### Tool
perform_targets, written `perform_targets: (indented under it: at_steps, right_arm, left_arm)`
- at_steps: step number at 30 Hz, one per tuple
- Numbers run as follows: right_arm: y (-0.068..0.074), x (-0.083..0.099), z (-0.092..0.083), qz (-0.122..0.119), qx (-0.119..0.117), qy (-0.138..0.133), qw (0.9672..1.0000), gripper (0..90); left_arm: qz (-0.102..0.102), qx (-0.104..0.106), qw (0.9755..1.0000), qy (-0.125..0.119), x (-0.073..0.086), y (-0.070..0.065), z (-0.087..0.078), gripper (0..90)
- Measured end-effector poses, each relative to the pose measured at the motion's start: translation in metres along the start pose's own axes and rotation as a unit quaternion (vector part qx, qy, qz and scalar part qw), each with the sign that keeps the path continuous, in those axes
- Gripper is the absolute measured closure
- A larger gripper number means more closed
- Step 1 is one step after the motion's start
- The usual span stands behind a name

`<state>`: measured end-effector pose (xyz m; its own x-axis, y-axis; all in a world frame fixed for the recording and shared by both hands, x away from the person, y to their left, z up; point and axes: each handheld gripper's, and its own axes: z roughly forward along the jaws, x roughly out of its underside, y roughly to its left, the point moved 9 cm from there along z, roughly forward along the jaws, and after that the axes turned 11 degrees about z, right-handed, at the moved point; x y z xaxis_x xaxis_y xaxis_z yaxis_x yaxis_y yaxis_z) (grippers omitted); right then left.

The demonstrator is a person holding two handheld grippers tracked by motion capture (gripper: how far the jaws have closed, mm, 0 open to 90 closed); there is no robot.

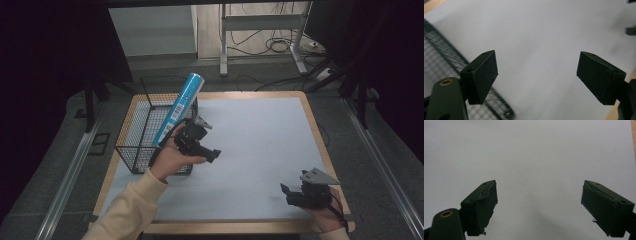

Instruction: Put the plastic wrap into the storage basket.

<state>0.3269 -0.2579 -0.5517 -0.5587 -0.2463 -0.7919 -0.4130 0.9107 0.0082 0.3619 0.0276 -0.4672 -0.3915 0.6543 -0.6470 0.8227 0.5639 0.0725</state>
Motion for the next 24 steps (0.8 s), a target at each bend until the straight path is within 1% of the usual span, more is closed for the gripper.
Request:
perform_targets:
  at_steps: [2,5,7,10,11,13,15,17,20,24]
  right_arm:
    - [-0.001,0.0,0.0,0.0,0.0,0.0,1.0,13.7]
    - [0.0,0.001,0.001,0.0,0.0,0.002,1.0,13.7]
    - [0.0,0.001,0.001,-0.001,0.0,0.001,1.0,13.8]
    - [0.0,0.001,0.001,-0.002,0.001,0.001,1.0,13.7]
    - [0.0,0.001,0.001,-0.002,0.0,0.001,1.0,13.7]
    - [0.001,0.001,0.001,-0.003,0.0,0.002,1.0,13.7]
    - [0.002,0.001,0.001,-0.005,0.0,0.003,1.0,13.8]
    - [0.003,0.001,0.001,-0.007,-0.001,0.004,1.0,13.7]
    - [0.004,0.001,0.002,-0.009,-0.002,0.004,1.0,13.7]
    - [0.003,0.001,0.001,-0.008,0.0,0.002,1.0,13.8]
  left_arm:
    - [0.003,0.009,0.9999,-0.004,0.008,-0.011,0.004,16.6]
    - [0.01,0.012,0.9999,0.0,0.02,-0.022,0.012,16.7]
    - [0.012,0.021,0.9997,0.002,0.027,-0.029,0.015,16.7]
    - [0.009,0.028,0.9996,0.0,0.034,-0.035,0.019,16.6]
    - [0.005,0.031,0.9995,-0.003,0.037,-0.038,0.02,16.6]
    - [-0.001,0.044,0.999,-0.006,0.041,-0.042,0.021,16.7]
    - [-0.01,0.057,0.9982,-0.015,0.043,-0.047,0.022,16.7]
    - [-0.002,0.057,0.9983,-0.005,0.047,-0.049,0.024,16.8]
    - [-0.007,0.061,0.9981,-0.003,0.049,-0.051,0.026,16.9]
    - [-0.006,0.06,0.9981,-0.003,0.05,-0.051,0.026,16.9]
